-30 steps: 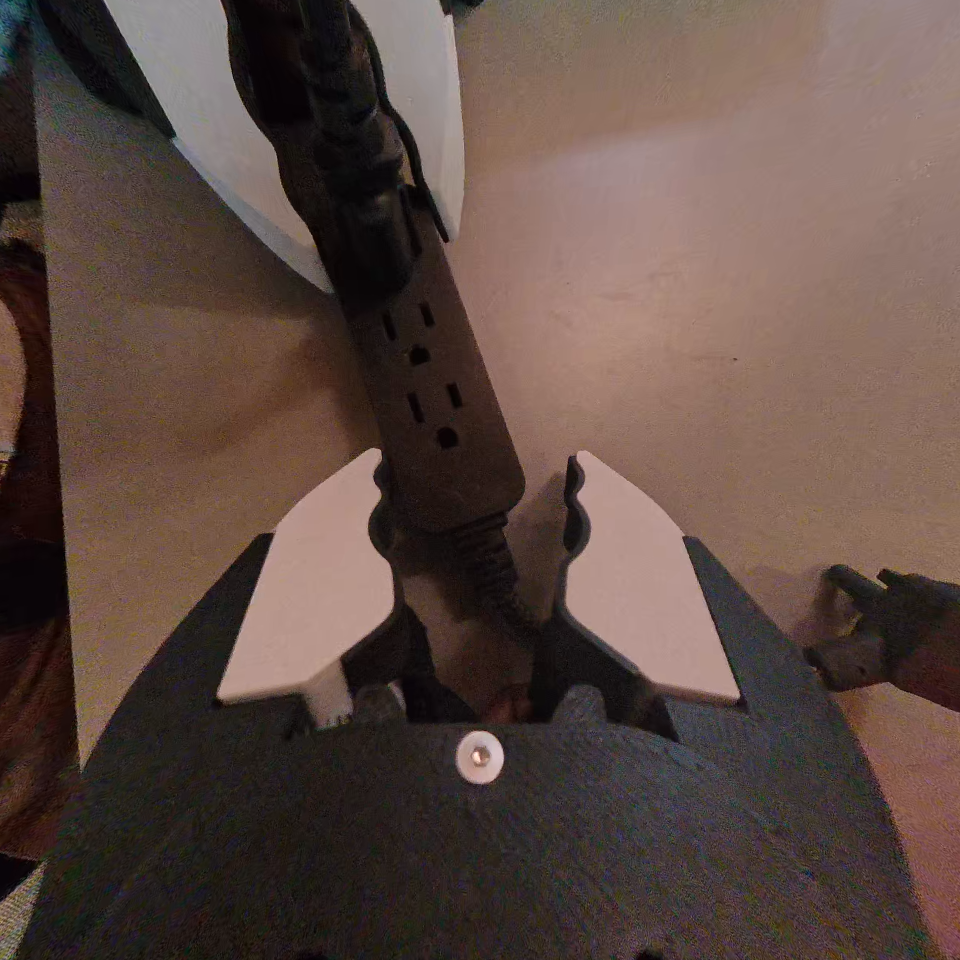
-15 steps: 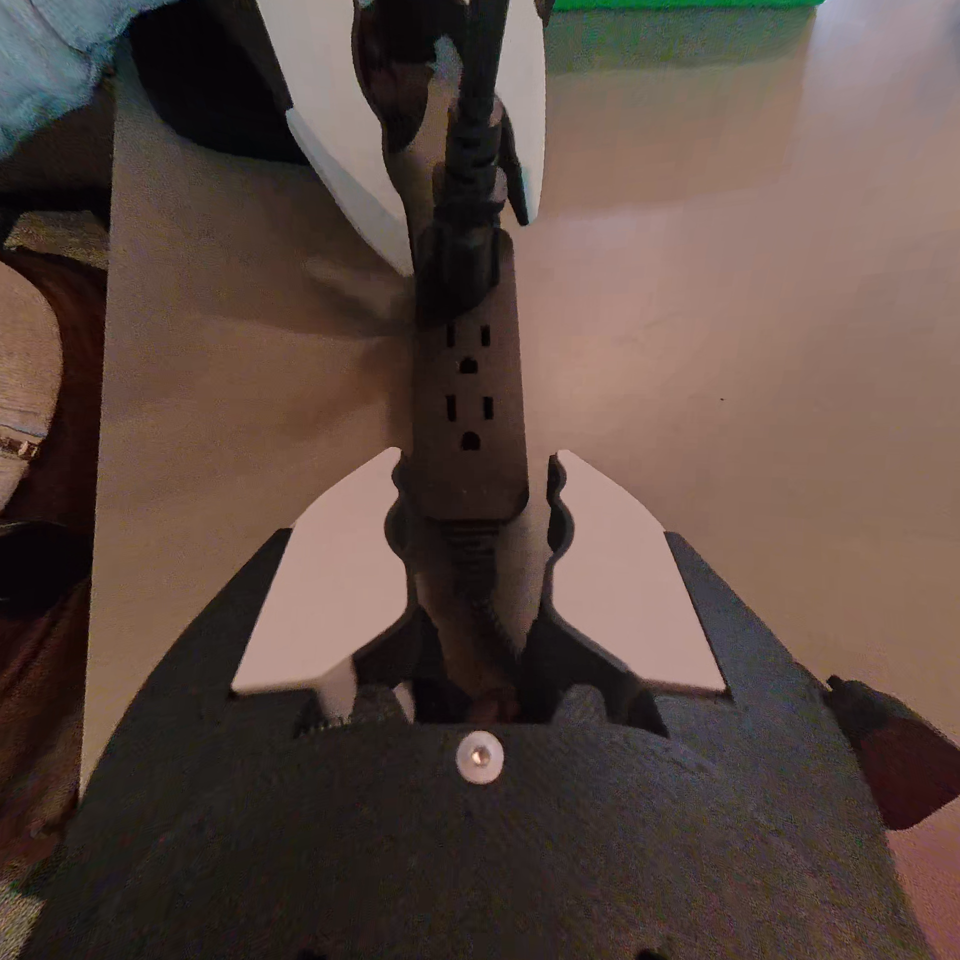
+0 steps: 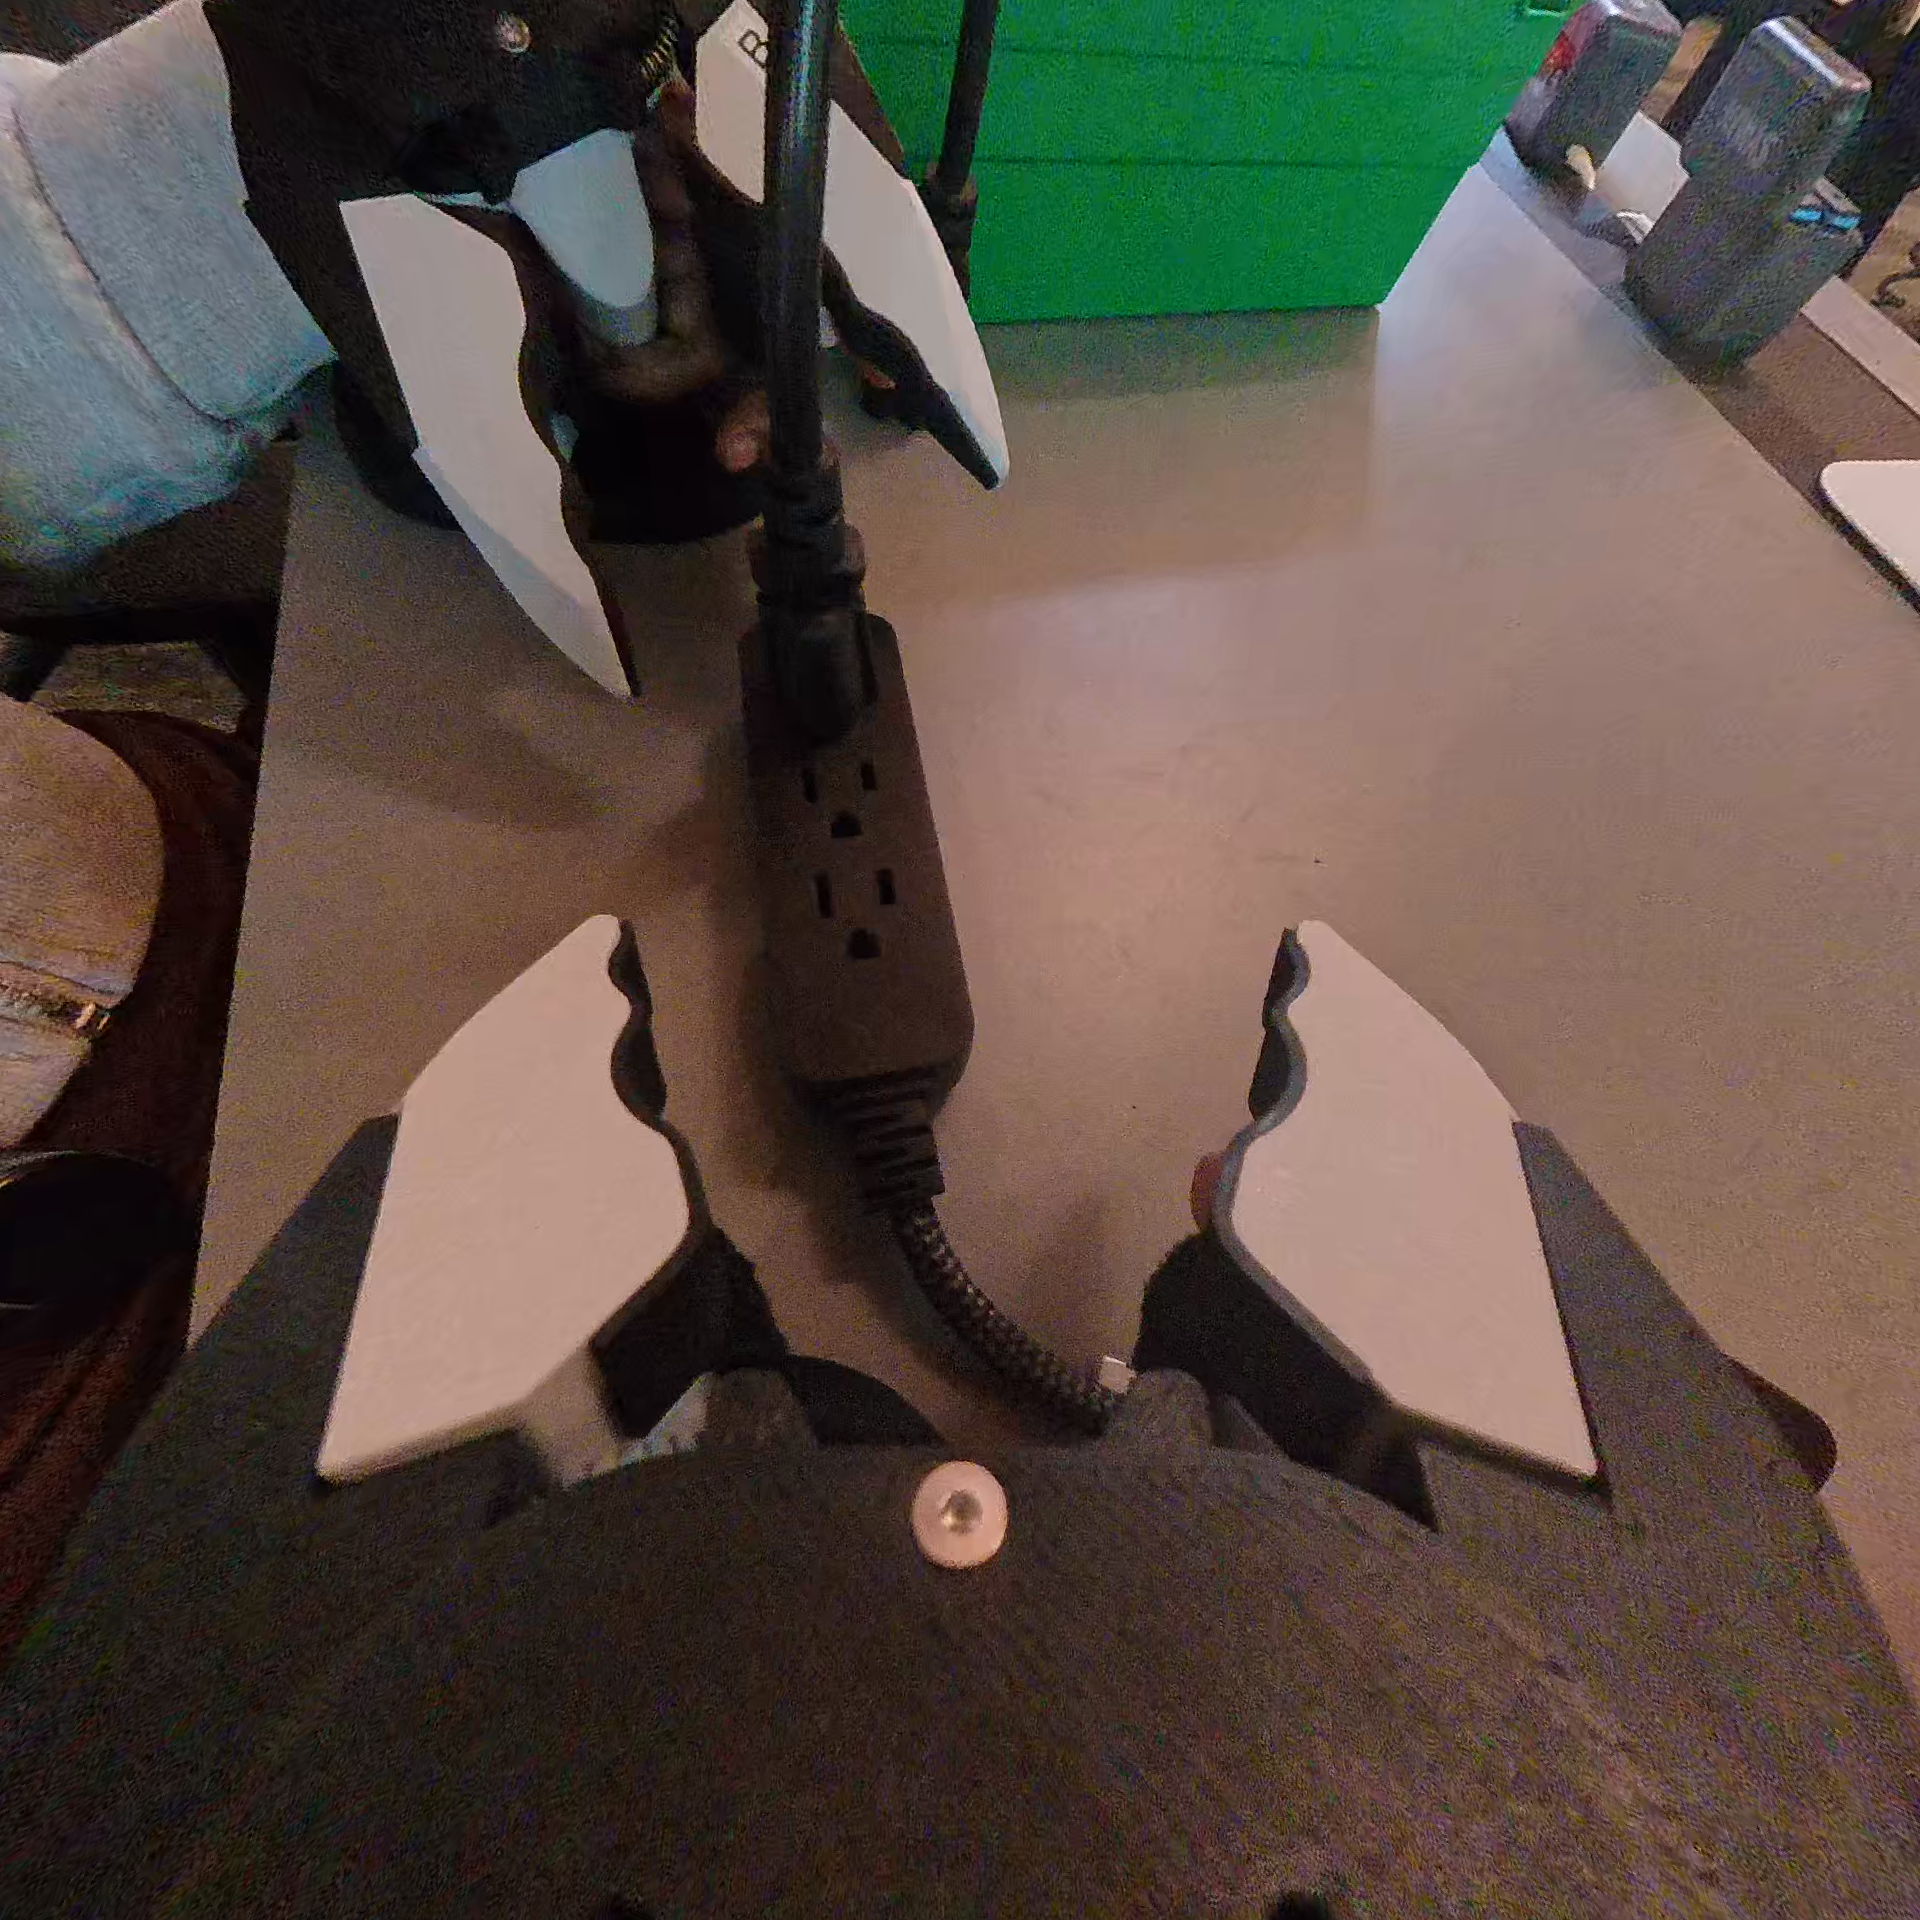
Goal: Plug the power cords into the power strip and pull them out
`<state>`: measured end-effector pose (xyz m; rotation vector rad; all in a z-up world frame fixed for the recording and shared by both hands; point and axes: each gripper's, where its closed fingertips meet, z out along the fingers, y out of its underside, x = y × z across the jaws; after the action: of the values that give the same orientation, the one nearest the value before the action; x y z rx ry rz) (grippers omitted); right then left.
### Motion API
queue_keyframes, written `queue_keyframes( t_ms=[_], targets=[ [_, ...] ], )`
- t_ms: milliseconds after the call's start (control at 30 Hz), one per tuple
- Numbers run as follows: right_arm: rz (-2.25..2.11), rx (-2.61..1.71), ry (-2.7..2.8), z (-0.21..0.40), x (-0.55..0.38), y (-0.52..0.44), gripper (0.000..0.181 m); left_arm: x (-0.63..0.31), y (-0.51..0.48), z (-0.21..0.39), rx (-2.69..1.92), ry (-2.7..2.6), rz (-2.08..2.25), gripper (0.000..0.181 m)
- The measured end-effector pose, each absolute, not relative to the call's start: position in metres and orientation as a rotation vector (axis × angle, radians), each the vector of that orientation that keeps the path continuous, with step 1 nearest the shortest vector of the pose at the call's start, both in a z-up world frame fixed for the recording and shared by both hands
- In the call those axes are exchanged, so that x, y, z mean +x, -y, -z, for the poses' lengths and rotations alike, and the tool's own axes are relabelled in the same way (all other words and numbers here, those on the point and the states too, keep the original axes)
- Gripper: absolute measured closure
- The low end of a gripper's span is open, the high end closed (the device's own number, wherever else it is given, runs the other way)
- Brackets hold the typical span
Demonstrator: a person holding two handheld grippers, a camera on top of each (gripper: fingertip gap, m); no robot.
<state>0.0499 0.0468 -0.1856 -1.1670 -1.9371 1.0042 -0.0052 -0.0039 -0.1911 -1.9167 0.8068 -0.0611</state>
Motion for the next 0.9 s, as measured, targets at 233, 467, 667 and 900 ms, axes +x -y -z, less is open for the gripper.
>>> queue_keyframes(
  t_ms=[233, 467, 667, 900],
  targets=[
    [-1.072, -1.110, 1.916, 0.177, 0.054, -0.043, 0.092, -0.001, 0.010, 0.179, -1.796, -0.832, 0.037, 0.093],
    [-1.265, -0.841, 1.994, 0.160, 0.072, -0.007, 0.143, -0.005, 0.013, 0.159, -1.691, -0.748, 0.068, 0.102],
    [-2.248, -0.408, 1.705, 0.078, 0.124, 0.059, 0.120, -0.042, 0.025, 0.105, -1.409, -0.375, 0.048, 0.109],
    [-2.360, -0.440, 1.732, 0.081, 0.128, 0.066, 0.088, -0.108, 0.076, 0.097, -1.731, -0.078, -0.070, 0.107]
  ],
)
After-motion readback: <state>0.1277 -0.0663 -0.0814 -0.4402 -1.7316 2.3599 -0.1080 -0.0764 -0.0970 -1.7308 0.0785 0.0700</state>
